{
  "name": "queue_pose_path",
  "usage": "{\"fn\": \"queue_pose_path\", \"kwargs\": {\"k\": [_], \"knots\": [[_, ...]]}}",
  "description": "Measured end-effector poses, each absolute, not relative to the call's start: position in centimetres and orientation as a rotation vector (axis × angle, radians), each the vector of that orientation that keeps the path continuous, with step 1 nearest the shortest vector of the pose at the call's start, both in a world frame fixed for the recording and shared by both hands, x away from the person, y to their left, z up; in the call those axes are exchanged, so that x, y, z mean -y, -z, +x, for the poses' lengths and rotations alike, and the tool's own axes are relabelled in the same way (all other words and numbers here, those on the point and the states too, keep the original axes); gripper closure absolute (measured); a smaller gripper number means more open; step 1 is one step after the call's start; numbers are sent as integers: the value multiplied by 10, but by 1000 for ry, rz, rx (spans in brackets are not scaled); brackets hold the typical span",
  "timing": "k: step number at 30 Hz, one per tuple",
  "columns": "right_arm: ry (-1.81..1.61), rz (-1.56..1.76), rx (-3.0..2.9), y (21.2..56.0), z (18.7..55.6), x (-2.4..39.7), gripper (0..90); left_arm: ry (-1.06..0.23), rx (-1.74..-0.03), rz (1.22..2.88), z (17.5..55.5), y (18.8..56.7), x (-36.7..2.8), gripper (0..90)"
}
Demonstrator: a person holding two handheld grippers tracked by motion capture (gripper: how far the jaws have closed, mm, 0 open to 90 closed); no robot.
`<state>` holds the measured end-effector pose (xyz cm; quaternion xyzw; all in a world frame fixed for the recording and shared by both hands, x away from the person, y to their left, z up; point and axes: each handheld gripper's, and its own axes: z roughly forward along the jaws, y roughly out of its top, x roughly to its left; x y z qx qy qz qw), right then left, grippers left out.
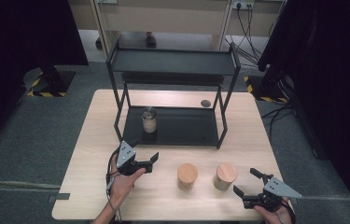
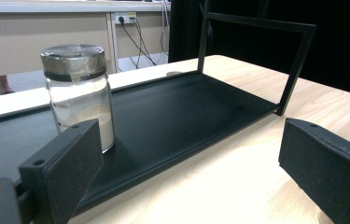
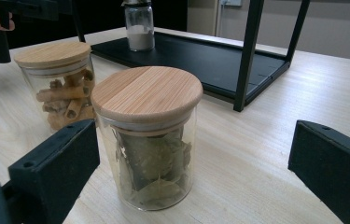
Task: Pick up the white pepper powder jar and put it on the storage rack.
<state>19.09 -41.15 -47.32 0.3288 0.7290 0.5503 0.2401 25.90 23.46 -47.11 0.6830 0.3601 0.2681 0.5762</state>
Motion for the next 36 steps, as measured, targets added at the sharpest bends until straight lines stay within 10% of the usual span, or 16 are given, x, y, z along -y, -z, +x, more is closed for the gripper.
{"fn": "queue_pose_path", "kwargs": {"k": [36], "knots": [[-1506, 886, -2012, 474, 191, 410, 22, -658, -834, 1638, 244, 500, -235, 56]]}}
